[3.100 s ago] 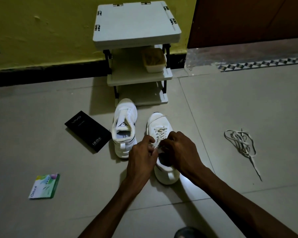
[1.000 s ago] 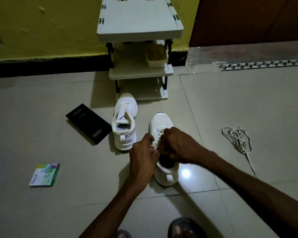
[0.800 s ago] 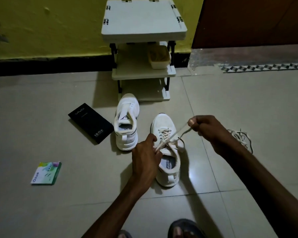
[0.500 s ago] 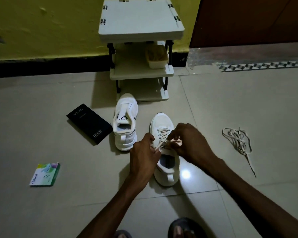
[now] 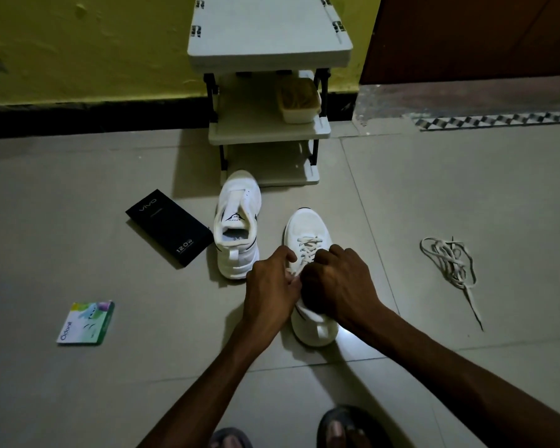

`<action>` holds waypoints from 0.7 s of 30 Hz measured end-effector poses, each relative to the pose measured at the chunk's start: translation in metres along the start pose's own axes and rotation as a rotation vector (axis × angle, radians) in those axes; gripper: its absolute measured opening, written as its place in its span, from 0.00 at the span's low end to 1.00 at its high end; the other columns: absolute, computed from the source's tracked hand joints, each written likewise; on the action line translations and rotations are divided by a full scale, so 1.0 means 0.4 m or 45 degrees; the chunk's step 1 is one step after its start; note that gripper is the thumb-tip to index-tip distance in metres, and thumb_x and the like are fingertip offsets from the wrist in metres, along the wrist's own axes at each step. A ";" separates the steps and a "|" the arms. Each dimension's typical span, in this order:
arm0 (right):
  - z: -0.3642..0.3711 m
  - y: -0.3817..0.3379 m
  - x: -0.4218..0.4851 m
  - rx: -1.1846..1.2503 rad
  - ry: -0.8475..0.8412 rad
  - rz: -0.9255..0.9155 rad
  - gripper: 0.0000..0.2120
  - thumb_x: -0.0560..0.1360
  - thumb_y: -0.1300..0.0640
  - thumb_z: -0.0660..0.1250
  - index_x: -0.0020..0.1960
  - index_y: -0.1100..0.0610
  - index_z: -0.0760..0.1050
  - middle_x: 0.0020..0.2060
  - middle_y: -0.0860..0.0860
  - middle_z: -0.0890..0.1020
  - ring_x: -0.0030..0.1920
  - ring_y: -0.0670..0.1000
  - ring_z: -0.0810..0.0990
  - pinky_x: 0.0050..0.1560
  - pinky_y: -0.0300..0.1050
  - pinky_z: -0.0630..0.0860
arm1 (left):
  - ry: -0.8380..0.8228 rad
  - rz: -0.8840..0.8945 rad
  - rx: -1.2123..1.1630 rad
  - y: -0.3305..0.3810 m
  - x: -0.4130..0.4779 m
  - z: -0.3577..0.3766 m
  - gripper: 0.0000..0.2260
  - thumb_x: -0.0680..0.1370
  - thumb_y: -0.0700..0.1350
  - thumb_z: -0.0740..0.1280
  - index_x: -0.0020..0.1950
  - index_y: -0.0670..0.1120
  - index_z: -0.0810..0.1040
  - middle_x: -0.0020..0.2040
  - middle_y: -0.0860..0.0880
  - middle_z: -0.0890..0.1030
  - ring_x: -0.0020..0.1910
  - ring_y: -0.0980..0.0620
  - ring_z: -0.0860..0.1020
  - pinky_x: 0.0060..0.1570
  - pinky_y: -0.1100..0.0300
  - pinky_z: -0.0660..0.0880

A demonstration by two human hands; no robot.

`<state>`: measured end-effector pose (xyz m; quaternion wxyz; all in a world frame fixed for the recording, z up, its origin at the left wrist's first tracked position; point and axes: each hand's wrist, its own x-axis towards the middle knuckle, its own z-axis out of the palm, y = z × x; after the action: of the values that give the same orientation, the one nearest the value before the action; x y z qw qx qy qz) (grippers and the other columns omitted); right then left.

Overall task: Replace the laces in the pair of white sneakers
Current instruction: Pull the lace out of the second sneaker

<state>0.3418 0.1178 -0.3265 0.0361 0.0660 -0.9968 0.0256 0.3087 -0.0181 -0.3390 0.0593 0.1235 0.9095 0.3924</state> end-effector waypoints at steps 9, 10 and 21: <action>0.052 0.022 -0.007 0.660 0.076 0.202 0.06 0.67 0.53 0.73 0.34 0.52 0.77 0.32 0.47 0.75 0.33 0.51 0.75 0.31 0.41 0.69 | -0.047 -0.060 -0.020 0.006 0.005 -0.018 0.13 0.71 0.43 0.75 0.53 0.50 0.77 0.32 0.56 0.78 0.38 0.56 0.80 0.40 0.61 0.74; 0.048 0.030 0.000 0.702 0.059 0.191 0.05 0.68 0.51 0.72 0.37 0.52 0.81 0.33 0.48 0.77 0.35 0.52 0.77 0.34 0.44 0.73 | -0.048 -0.078 -0.027 0.011 0.003 -0.019 0.13 0.71 0.45 0.75 0.53 0.50 0.77 0.31 0.57 0.77 0.37 0.56 0.79 0.39 0.62 0.73; -0.127 0.134 0.035 1.724 0.646 0.804 0.07 0.73 0.63 0.70 0.40 0.53 0.82 0.36 0.50 0.82 0.36 0.49 0.74 0.42 0.46 0.71 | -0.013 -0.075 0.149 0.014 0.001 -0.006 0.18 0.73 0.42 0.72 0.62 0.51 0.75 0.41 0.49 0.82 0.41 0.52 0.80 0.36 0.63 0.70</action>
<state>0.3243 0.1721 -0.2773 0.2054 -0.2205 -0.6974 0.6503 0.3089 -0.0159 -0.3332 0.0682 0.1018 0.9338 0.3361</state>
